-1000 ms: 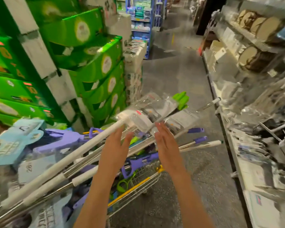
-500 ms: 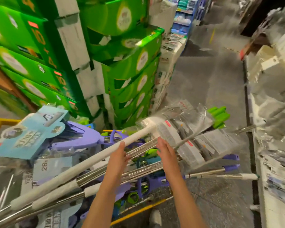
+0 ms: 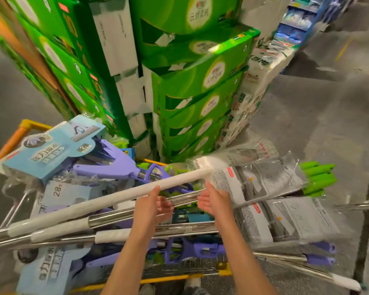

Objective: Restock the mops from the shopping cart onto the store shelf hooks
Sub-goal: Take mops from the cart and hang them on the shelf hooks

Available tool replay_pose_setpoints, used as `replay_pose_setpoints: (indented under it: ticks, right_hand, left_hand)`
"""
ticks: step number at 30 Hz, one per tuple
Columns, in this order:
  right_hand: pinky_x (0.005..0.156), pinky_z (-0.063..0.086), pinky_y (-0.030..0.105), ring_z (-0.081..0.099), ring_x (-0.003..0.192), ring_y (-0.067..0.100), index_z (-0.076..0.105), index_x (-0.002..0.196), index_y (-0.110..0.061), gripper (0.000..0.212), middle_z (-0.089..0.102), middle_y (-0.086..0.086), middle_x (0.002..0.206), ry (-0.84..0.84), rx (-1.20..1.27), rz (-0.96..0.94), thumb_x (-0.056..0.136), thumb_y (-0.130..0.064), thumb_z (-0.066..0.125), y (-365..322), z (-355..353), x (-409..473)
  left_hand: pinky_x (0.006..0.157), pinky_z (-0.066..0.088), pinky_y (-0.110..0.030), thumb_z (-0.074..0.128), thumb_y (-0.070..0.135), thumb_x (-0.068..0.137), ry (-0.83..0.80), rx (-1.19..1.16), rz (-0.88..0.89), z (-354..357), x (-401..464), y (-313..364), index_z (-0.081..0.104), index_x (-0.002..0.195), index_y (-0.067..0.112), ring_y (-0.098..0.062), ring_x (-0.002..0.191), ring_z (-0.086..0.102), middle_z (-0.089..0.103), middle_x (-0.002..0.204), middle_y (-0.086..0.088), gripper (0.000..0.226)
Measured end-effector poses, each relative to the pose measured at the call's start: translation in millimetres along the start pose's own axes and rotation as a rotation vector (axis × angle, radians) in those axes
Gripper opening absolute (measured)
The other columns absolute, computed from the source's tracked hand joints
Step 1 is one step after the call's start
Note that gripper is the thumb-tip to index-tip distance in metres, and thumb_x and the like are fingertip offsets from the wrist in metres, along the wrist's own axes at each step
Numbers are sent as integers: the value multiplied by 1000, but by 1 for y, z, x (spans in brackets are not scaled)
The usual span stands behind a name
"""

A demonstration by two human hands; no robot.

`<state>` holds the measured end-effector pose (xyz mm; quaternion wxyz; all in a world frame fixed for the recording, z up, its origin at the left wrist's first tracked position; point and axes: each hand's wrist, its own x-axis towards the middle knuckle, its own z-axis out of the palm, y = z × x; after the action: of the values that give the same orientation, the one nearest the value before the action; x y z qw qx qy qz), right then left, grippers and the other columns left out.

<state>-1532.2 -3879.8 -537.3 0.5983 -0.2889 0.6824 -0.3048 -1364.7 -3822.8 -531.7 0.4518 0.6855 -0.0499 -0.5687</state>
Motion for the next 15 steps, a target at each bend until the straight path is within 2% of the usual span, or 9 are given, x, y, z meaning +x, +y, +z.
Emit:
replay_pose_setpoints:
  ticks: [2, 4, 8, 11, 13, 15]
  right_hand:
    - [72, 63, 38, 75, 78, 30, 70, 83, -1, 39, 74, 17, 80, 0, -33, 49, 93, -39, 69, 6, -4, 1]
    - [69, 63, 37, 75, 79, 31, 68, 78, -3, 37, 75, 18, 80, 19, -58, 46, 92, -36, 70, 10, -4, 3]
    - [67, 64, 39, 75, 73, 29, 68, 90, 3, 40, 74, 19, 83, 32, -159, 87, 90, -37, 72, 12, -1, 9]
    - [82, 61, 50, 74, 84, 34, 65, 92, 5, 43, 70, 23, 91, 39, -167, 124, 90, -38, 72, 21, 3, 13]
    - [96, 55, 51, 69, 101, 35, 59, 117, 11, 52, 66, 21, 103, 4, -66, 157, 93, -34, 69, 23, 6, 12]
    - [108, 47, 46, 57, 123, 37, 42, 141, 8, 58, 54, 24, 132, -55, 188, 212, 98, -24, 64, 21, 12, 6]
  left_hand:
    - [73, 62, -47, 51, 47, 102, -2, 25, -56, 1, -1, -5, 67, 90, -8, -37, 72, 74, 74, 79, -23, 58]
    - [72, 62, -48, 50, 53, 100, -3, 42, -103, 0, 0, -12, 69, 92, -10, -40, 78, 74, 74, 83, -25, 67]
    - [67, 61, -44, 48, 55, 100, -39, -1, -173, -6, 0, -21, 68, 99, -13, -40, 81, 74, 74, 89, -28, 71]
    - [69, 60, -43, 47, 54, 101, -58, -75, -219, -8, -2, -24, 61, 108, -16, -40, 87, 72, 71, 95, -31, 72]
    - [72, 59, -44, 47, 52, 102, -91, -157, -242, -9, -4, -25, 51, 122, -7, -42, 94, 70, 66, 101, -33, 63]
    - [79, 57, -44, 48, 46, 104, -93, -313, -259, -9, -4, -27, 43, 133, 10, -43, 104, 66, 60, 107, -31, 47]
